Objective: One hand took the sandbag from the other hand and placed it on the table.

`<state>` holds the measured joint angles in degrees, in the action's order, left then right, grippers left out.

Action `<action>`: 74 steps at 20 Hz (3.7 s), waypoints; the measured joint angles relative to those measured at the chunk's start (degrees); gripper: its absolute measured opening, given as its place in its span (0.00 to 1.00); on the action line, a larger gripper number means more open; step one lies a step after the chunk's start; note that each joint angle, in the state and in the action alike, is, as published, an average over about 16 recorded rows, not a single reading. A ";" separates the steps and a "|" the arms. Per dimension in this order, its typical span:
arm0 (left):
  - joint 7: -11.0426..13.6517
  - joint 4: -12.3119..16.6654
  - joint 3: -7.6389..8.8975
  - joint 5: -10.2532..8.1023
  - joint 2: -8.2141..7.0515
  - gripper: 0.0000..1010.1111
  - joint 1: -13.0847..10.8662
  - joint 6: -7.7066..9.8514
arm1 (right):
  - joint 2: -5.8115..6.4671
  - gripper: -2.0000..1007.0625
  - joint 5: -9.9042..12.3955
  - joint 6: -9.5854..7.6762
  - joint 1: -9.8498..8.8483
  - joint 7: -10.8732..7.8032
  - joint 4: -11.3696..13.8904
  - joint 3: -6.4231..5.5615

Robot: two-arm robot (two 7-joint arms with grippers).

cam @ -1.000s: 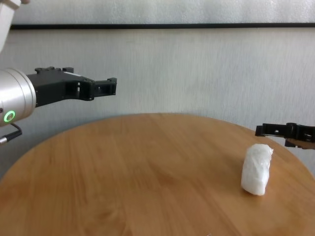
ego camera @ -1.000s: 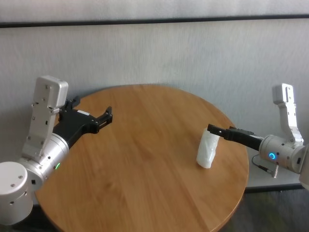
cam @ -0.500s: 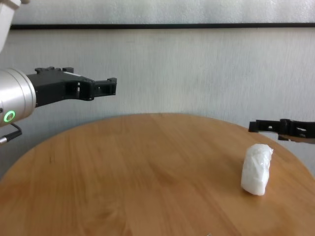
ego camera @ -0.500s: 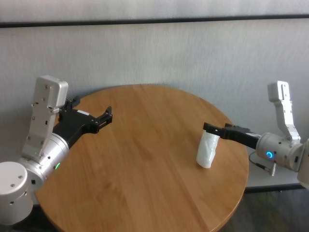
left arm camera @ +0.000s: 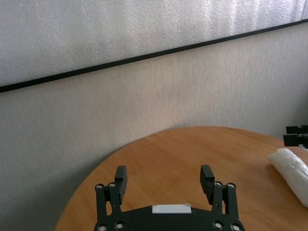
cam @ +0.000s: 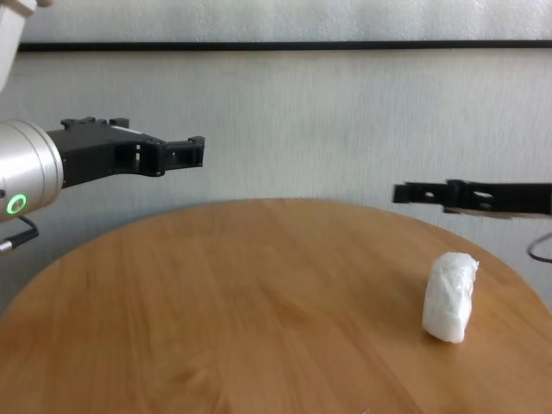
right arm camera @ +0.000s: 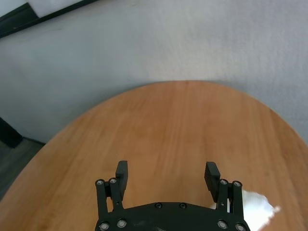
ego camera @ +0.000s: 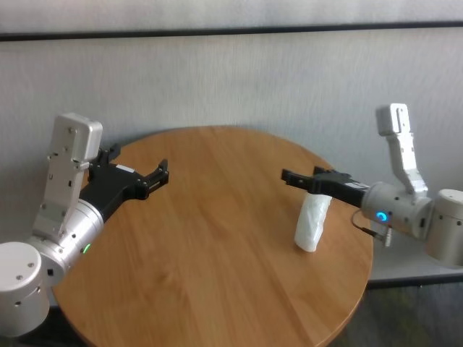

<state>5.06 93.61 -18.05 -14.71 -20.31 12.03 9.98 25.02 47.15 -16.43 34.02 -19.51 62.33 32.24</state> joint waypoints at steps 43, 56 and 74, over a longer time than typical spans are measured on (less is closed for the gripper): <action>0.00 0.00 0.00 0.00 0.00 0.99 0.00 0.00 | -12.40 0.99 -15.56 12.43 6.62 -6.53 -8.35 4.39; 0.00 0.00 0.00 0.00 0.00 0.99 0.00 0.00 | -12.58 0.99 -16.06 10.11 5.66 -8.47 -6.27 3.42; 0.00 0.00 0.00 0.00 0.00 0.99 0.00 0.00 | -12.46 0.99 -16.09 9.57 5.46 -8.88 -5.86 3.30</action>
<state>5.06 93.61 -18.05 -14.71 -20.31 12.03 9.98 12.56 31.06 -6.85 39.48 -28.39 56.47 35.54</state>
